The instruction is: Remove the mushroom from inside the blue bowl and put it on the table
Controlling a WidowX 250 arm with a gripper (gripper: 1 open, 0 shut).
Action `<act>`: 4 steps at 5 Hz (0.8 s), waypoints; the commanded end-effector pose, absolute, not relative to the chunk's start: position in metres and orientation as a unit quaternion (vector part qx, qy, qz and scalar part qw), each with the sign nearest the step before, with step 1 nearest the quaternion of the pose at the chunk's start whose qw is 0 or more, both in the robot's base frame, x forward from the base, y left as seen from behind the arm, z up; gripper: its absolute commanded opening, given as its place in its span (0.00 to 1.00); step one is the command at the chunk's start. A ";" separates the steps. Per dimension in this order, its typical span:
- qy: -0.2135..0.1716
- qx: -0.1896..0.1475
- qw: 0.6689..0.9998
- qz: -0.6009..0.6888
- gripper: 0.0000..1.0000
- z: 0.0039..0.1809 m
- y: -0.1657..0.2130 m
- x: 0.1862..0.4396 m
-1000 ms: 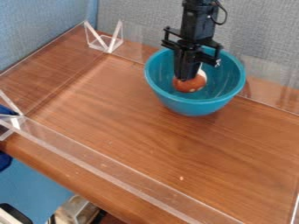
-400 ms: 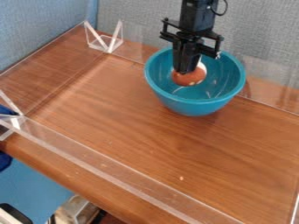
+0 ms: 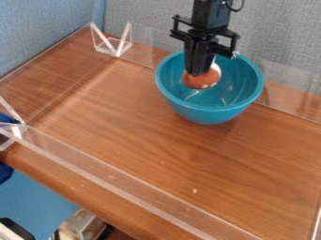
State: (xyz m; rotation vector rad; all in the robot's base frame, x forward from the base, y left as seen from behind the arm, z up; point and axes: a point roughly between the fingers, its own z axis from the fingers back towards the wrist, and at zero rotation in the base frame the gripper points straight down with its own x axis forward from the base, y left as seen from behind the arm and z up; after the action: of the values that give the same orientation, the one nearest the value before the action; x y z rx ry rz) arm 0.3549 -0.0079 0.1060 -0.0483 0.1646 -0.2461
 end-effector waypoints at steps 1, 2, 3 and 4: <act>0.022 -0.018 0.994 -0.110 0.00 0.154 0.001 0.353; 0.011 -0.016 0.996 -0.085 0.00 0.177 0.012 0.339; 0.022 -0.018 0.998 -0.061 0.00 0.183 0.029 0.317; 0.047 -0.015 0.998 -0.036 0.00 0.166 0.040 0.309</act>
State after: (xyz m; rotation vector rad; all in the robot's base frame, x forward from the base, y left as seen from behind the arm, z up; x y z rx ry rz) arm 0.3104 0.0373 0.1513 -0.0406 0.1440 -0.0889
